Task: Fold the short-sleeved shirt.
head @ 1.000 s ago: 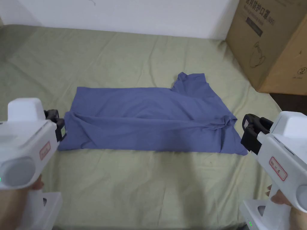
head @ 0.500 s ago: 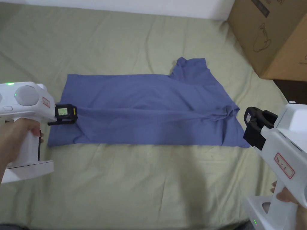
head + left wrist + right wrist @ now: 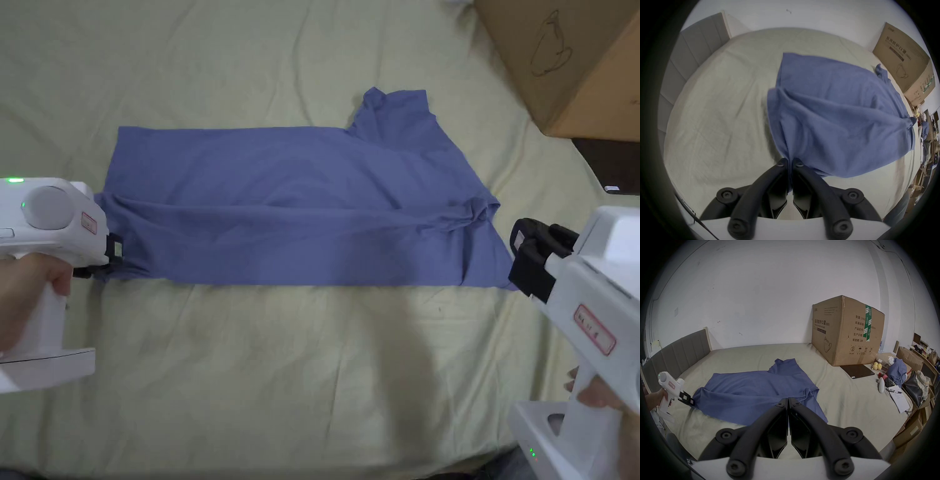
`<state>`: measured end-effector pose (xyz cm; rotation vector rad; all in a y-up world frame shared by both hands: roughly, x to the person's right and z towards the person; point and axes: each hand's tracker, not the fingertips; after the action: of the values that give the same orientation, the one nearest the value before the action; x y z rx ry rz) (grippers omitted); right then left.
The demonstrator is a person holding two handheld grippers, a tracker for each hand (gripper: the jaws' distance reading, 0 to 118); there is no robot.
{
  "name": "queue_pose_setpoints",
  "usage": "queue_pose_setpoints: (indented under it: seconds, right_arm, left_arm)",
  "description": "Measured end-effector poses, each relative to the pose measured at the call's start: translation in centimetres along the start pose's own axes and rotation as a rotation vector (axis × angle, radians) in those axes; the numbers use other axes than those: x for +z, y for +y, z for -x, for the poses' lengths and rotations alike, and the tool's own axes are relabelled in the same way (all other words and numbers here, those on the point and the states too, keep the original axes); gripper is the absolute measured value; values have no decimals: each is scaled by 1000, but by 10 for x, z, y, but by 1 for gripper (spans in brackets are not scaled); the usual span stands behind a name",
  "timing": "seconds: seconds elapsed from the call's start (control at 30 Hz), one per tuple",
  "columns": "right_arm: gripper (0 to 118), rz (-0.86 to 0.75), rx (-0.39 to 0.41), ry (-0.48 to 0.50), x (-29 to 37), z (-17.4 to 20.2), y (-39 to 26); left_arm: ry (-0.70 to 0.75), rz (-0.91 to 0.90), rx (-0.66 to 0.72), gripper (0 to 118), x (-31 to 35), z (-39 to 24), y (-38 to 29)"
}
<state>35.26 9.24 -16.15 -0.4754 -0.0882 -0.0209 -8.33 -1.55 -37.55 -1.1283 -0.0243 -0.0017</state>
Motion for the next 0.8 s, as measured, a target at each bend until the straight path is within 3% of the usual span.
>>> queue_pose_setpoints:
  seconds: [0.17, 0.23, 0.27, 0.3, 0.33, 0.37, 0.5, 0.67, 0.8]
  right_arm:
    - [0, 45, 31, 2, -28, -20, 35]
    - [1, 164, 5, 26, -54, -35, 53]
    - [10, 223, -8, 45, -67, -40, 60]
    - [40, 305, -5, 18, -83, -46, 66]
    - [94, 389, 2, 16, -101, -52, 69]
    - [116, 421, 5, 9, -114, -56, 67]
    - [116, 605, -19, -24, -168, -79, 51]
    - [115, 753, -5, -136, -212, -96, 5]
    - [97, 787, -93, -157, -227, -107, -25]
  left_arm:
    - [-49, -161, 32, 1, 46, 5, 0]
    - [-69, -182, 57, 1, 57, 6, -1]
    - [-79, -194, 66, 1, 53, 13, 3]
    - [-86, -197, 75, 1, 56, 15, 3]
    - [-92, -199, 85, 1, 58, 15, 2]
    - [-97, -204, 87, 1, 60, 16, 1]
    - [-96, -200, 100, 1, 59, 17, -3]
    - [-82, -174, 101, 1, 49, 15, -6]
    - [-68, -165, 99, 1, 51, 9, -10]
